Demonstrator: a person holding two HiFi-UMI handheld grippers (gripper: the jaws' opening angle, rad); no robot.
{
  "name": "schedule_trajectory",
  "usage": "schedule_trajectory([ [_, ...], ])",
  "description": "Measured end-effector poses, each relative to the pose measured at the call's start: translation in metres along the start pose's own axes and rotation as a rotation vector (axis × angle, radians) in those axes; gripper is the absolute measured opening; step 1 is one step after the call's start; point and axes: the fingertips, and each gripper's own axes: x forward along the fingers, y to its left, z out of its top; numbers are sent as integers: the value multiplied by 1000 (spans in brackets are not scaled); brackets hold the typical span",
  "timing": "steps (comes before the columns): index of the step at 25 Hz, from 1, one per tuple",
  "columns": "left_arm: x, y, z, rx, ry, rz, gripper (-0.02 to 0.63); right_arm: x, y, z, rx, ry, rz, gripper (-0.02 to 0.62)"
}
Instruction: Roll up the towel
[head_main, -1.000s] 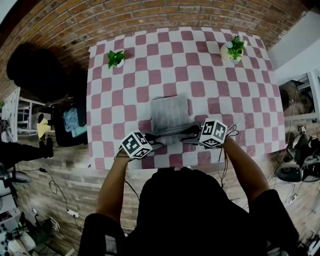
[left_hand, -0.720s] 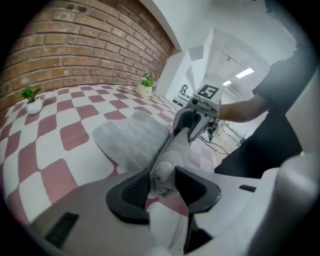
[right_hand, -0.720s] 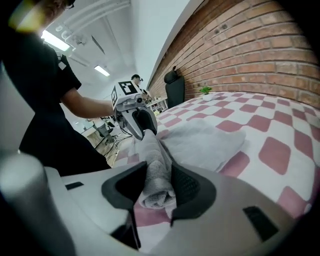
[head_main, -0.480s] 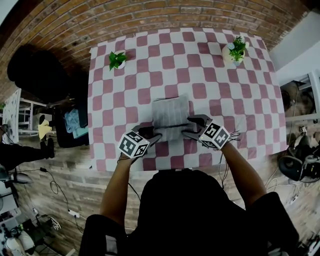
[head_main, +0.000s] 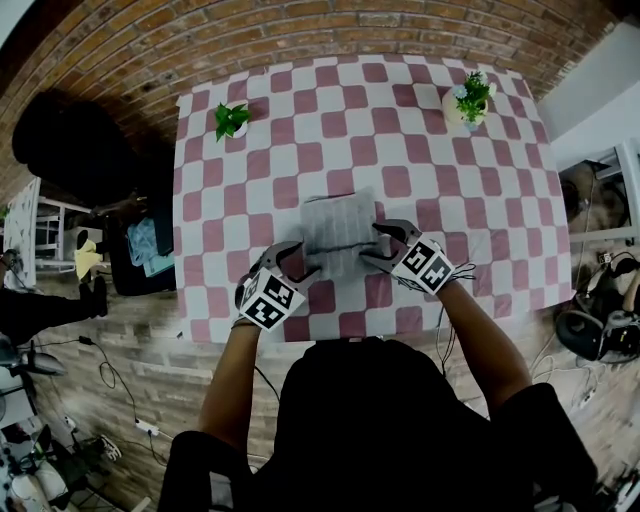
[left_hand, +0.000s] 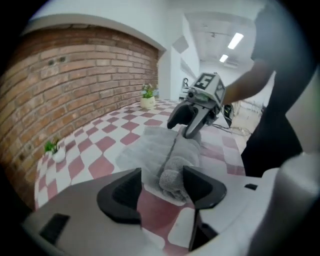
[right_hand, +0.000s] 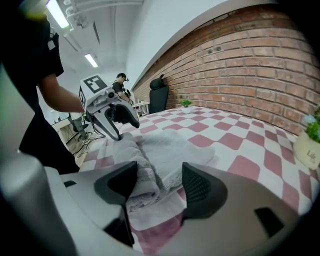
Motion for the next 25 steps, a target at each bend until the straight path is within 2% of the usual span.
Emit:
schedule_trajectory([
  [5,-11,-40,21,491,-3,43,282,3,-3,1,-5,0,4,282],
  [7,-4,-56,13,668,57,37,285,4,-5,2,-2,6,8,282],
  [9,7,-61,-3,774,150,30,280,5,-5,1,-4,12,14,282],
  [11,17,-57,-15,809,220,29,255,5,-5,2,-8,12,19,284],
  [13,24,-51,-20,787,247,30,216,2,-2,8,-35,-20,15,285],
  [15,30,-48,-21,752,261,12,209,-11,9,19,-117,-103,-3,285],
  [16,32,-47,-21,742,264,0,209,-20,18,22,-188,-136,-13,284],
  [18,34,-46,-20,728,265,-24,207,-34,46,21,-393,-127,-15,284],
  [21,34,-46,-20,706,258,-59,204,-32,77,-4,-745,-1,-17,283],
  [22,34,-46,-20,697,254,-68,204,-28,79,-13,-831,42,-30,282],
  [25,35,-44,-19,675,240,-88,202,-14,66,-22,-969,120,-117,269],
])
